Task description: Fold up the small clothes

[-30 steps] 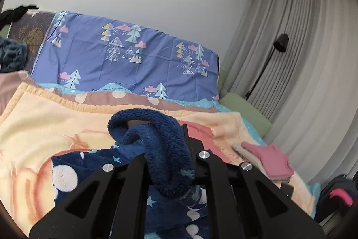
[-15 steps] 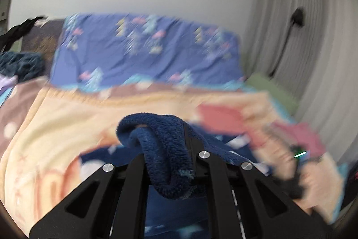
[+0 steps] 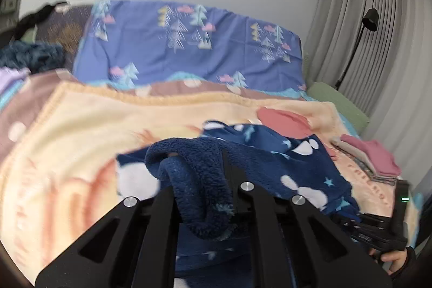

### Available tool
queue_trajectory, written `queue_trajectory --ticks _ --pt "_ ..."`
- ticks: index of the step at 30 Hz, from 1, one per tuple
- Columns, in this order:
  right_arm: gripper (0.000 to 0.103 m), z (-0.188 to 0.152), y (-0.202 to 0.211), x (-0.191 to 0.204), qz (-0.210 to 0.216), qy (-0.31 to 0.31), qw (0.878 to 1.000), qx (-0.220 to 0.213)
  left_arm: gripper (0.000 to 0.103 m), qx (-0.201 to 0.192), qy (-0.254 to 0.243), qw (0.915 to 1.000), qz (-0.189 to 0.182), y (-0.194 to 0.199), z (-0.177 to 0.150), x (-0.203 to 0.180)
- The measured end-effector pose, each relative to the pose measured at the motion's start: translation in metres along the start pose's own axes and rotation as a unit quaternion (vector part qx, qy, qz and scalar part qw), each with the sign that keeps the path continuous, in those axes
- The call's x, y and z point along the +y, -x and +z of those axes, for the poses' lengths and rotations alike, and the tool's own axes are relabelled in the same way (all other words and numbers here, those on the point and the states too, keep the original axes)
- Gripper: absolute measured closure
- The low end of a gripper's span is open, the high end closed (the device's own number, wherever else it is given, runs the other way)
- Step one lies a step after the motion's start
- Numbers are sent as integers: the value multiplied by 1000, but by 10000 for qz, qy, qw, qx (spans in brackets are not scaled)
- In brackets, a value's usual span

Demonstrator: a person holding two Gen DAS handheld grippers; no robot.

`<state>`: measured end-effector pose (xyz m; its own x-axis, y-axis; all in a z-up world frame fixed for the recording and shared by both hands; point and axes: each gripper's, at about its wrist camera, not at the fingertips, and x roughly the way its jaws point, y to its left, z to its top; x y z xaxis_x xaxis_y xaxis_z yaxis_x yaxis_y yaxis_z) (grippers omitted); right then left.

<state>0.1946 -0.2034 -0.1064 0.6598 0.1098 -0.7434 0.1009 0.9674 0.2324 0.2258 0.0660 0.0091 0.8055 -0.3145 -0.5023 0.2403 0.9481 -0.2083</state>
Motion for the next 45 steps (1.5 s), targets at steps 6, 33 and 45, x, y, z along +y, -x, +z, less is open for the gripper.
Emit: queue_trajectory --ticks 6,33,45 --pt "95 -5 -4 -12 311 -301 9991 5 56 792 198 9944 675 -33 -50 46" --pt "65 44 48 33 416 -132 9990 104 33 1219 -500 9891 660 -76 -81 -20" --pt "65 167 -104 124 182 -244 9969 726 26 1062 -304 9933 333 -68 -85 -15"
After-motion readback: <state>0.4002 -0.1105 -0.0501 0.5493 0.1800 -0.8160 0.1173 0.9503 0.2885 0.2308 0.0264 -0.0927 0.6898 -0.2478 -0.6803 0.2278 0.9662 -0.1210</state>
